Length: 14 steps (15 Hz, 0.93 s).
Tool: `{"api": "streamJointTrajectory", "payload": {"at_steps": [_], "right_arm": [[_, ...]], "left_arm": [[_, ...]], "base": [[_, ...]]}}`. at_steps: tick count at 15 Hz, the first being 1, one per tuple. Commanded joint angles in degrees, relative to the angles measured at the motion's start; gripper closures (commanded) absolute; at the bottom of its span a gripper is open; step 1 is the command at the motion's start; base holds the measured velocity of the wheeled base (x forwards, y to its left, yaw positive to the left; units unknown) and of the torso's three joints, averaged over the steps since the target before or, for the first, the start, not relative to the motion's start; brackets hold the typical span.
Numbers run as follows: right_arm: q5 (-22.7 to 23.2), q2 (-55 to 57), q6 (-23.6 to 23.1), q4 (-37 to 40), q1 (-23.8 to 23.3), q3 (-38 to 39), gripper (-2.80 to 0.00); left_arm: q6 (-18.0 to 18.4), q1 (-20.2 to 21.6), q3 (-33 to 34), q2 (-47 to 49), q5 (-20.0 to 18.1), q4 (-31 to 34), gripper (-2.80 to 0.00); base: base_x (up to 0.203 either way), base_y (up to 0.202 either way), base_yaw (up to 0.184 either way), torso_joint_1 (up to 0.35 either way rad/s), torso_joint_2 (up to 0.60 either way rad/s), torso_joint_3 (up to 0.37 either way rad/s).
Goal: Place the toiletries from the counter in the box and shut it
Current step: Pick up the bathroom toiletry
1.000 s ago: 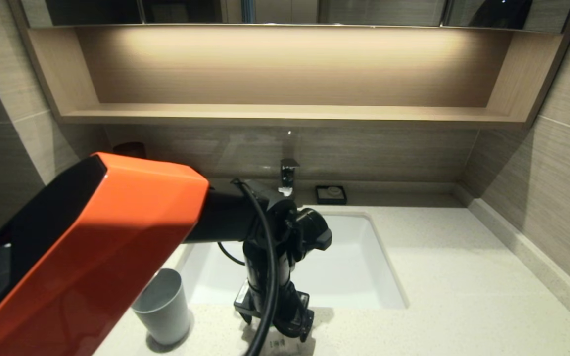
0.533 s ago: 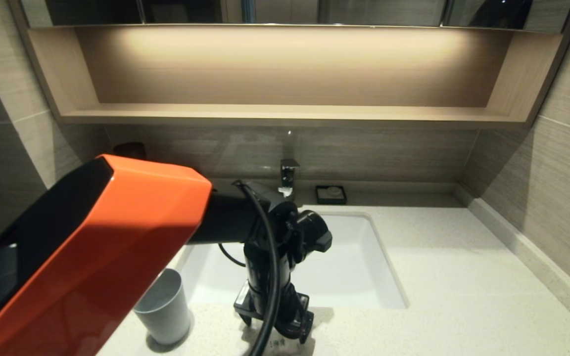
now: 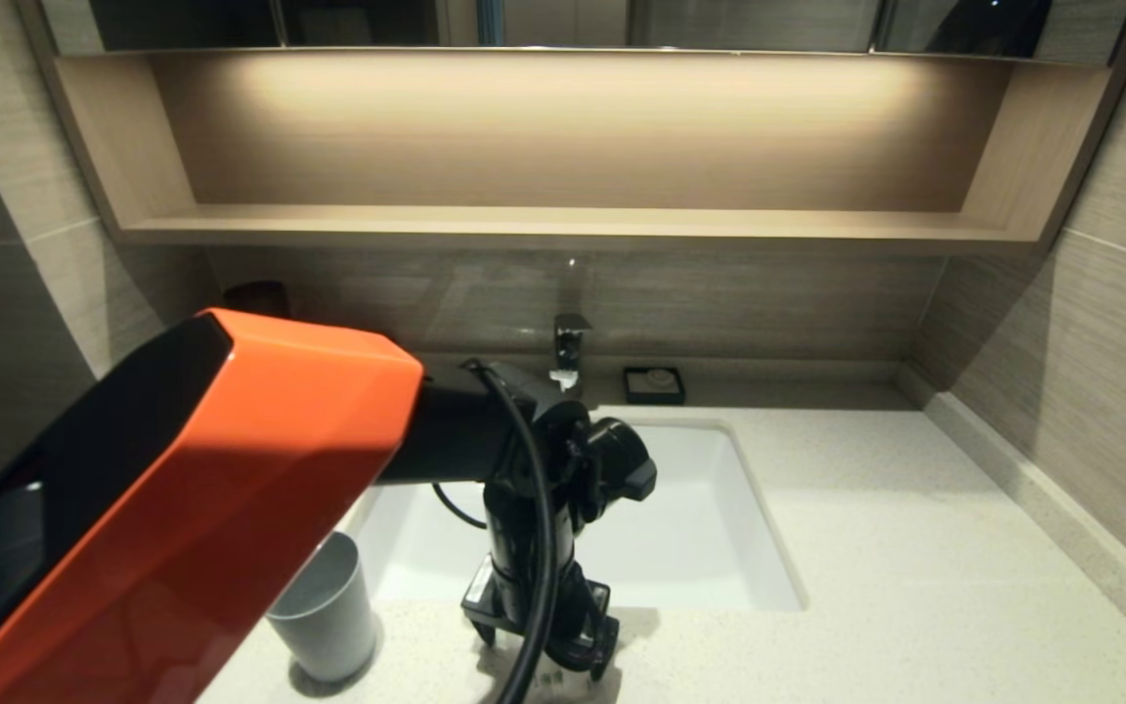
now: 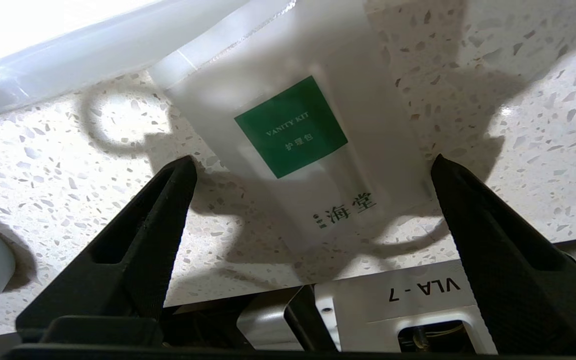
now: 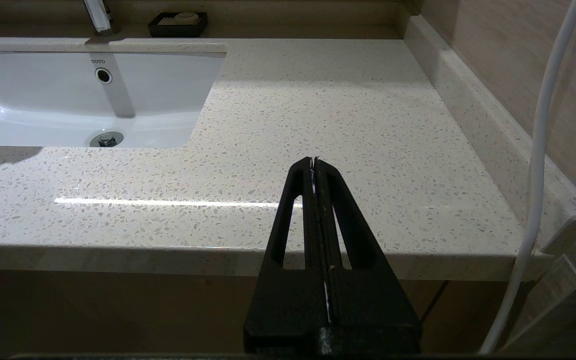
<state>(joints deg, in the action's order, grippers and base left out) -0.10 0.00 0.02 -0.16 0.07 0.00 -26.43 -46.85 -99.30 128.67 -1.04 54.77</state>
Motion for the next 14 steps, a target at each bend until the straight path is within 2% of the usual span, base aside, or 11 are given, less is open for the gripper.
{"api": "streamJointTrajectory", "payload": {"at_steps": [1, 5, 6, 14], "right_arm": [[0.0, -0.1, 0.0, 0.0, 0.0, 0.1, 0.0], [0.0, 0.0, 0.0, 0.0, 0.0, 0.1, 0.0], [0.0, 0.0, 0.0, 0.0, 0.0, 0.0, 0.0], [0.0, -0.1, 0.0, 0.0, 0.0, 0.0, 0.0]], "left_arm": [[-0.1, 0.0, 0.1, 0.1, 0.1, 0.3, -2.8], [-0.2, 0.0, 0.1, 0.0, 0.2, 0.3, -2.8], [-0.2, 0.0, 0.1, -0.1, 0.2, 0.3, 0.0], [-0.1, 0.0, 0.1, -0.1, 0.2, 0.3, 0.0]], "base": [[0.0, 0.0, 0.0, 0.0, 0.0, 0.0], [0.0, 0.0, 0.0, 0.0, 0.0, 0.0], [0.0, 0.0, 0.0, 0.0, 0.0, 0.0], [0.0, 0.0, 0.0, 0.0, 0.0, 0.0]]}}
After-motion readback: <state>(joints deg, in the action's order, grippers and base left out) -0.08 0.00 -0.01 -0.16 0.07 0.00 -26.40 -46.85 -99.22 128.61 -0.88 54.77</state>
